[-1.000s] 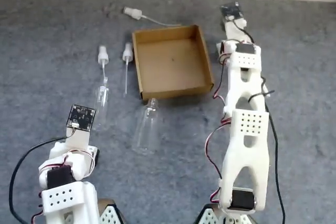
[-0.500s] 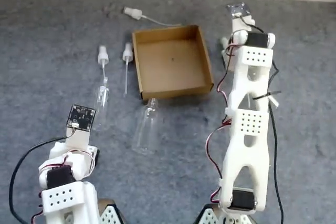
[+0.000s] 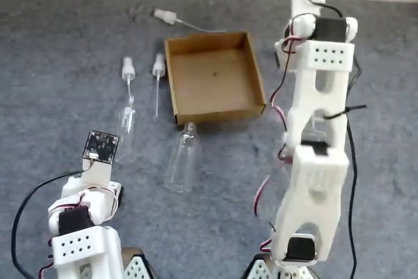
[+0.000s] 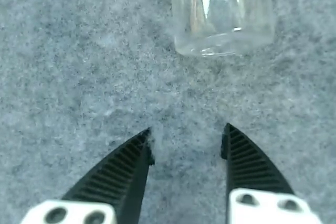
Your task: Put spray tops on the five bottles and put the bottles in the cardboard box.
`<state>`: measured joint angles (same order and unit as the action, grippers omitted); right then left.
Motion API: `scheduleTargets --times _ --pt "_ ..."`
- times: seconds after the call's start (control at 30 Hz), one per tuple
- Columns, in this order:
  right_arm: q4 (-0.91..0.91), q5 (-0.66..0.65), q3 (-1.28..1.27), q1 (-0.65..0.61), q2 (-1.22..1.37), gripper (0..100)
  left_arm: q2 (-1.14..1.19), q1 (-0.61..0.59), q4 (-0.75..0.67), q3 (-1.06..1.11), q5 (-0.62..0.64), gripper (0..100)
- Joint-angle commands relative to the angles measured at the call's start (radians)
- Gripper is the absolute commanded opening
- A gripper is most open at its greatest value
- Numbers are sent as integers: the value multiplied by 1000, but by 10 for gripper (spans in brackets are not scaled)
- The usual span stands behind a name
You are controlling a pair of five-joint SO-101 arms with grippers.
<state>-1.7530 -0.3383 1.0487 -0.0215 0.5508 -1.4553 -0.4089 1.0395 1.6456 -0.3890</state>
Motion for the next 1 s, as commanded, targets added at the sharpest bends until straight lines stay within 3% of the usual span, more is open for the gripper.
scheduleTargets --times 0.0,0.23,0.47,0.6,0.8,0.97 --pt "-15 -26 -358 -84 -378 3 7 21 -15 2 -9 168" --pt "-4 26 -814 -337 -812 3 7 18 -15 2 -9 168" --pt "110 198 -1009 -650 -900 3 7 16 -14 -8 -8 168" --pt "148 224 -1086 -631 -875 6 7 16 -14 -8 -8 168" --pt "216 120 -1288 -397 -869 8 7 16 -15 -7 -8 168" --pt "314 124 -1472 -400 -863 124 7 16 -18 -5 -8 168"
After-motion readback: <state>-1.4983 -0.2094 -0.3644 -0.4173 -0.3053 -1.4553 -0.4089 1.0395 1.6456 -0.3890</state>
